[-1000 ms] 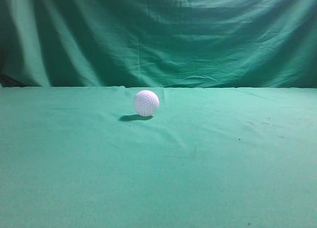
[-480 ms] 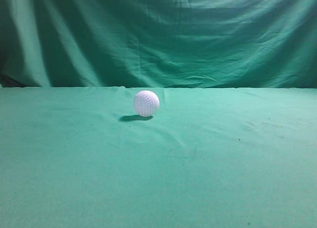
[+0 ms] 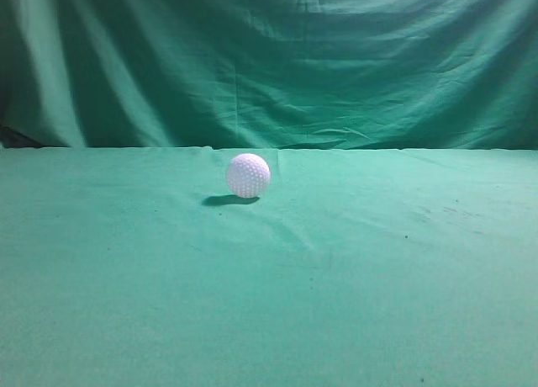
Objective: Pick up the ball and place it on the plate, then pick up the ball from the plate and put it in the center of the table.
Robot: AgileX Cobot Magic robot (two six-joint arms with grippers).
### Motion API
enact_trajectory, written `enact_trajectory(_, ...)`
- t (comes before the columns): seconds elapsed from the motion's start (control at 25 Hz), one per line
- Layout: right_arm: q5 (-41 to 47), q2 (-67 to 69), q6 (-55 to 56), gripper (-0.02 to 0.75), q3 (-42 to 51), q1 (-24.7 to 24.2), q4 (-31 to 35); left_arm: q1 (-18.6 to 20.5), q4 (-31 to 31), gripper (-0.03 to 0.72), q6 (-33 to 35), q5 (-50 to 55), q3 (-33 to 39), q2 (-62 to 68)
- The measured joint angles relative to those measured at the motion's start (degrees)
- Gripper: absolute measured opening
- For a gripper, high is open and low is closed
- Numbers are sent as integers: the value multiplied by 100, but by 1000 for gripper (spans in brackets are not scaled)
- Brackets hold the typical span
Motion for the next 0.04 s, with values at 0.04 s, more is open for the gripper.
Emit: enact_trajectory(0.04, 0, 0, 0, 0, 0, 0, 0, 0, 0, 0, -8, 0, 0, 0)
